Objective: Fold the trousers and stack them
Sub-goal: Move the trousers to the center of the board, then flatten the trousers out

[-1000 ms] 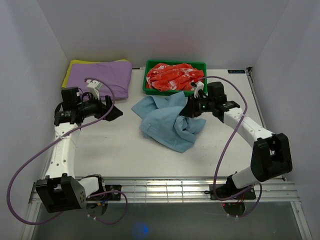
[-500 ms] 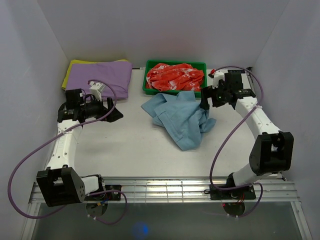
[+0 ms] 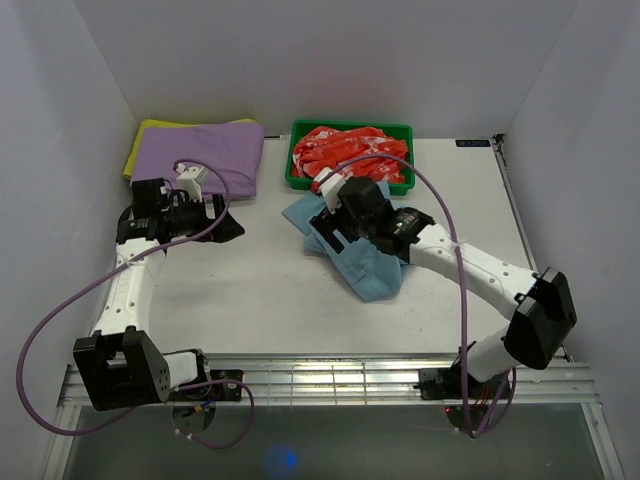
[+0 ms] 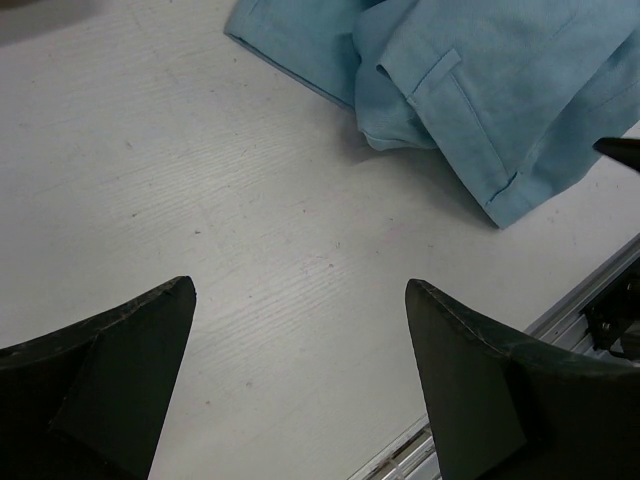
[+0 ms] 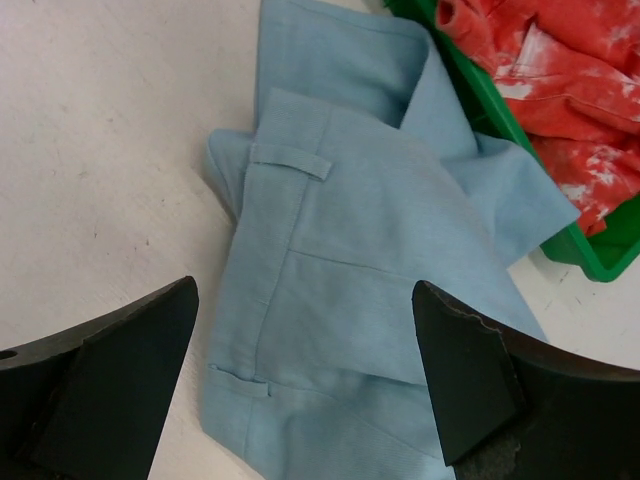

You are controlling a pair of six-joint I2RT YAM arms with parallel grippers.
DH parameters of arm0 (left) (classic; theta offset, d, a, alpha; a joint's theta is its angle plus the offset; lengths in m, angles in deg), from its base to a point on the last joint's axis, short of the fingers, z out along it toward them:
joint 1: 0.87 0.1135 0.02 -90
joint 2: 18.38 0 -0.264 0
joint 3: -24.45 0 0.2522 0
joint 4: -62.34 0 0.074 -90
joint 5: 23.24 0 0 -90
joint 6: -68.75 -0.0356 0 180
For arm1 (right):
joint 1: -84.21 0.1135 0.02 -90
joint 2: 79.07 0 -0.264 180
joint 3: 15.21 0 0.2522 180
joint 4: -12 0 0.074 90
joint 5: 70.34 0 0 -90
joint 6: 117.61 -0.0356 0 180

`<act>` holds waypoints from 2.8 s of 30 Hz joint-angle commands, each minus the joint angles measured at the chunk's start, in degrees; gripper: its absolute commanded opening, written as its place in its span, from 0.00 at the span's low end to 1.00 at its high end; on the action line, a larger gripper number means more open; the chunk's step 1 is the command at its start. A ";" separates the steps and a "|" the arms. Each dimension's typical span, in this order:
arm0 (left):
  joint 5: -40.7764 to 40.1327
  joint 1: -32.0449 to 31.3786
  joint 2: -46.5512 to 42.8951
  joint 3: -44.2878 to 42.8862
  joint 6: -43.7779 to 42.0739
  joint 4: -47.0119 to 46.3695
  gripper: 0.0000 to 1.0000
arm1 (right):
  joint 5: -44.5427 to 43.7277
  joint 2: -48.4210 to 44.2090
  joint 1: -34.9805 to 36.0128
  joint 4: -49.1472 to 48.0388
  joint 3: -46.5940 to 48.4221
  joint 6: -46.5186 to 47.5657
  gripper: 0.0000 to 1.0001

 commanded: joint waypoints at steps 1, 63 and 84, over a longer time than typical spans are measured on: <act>0.05 -0.13 1.06 -0.35 3.00 -1.79 0.97 | -11.44 5.86 5.37 -1.64 -2.21 1.30 0.93; 5.33 -6.98 3.52 11.43 20.32 -31.59 0.98 | -11.45 32.06 0.46 -9.92 12.90 -8.19 0.65; 2.87 -14.79 17.12 12.23 22.60 -43.45 0.98 | 29.57 1.17 -10.96 -7.20 2.54 -7.23 0.08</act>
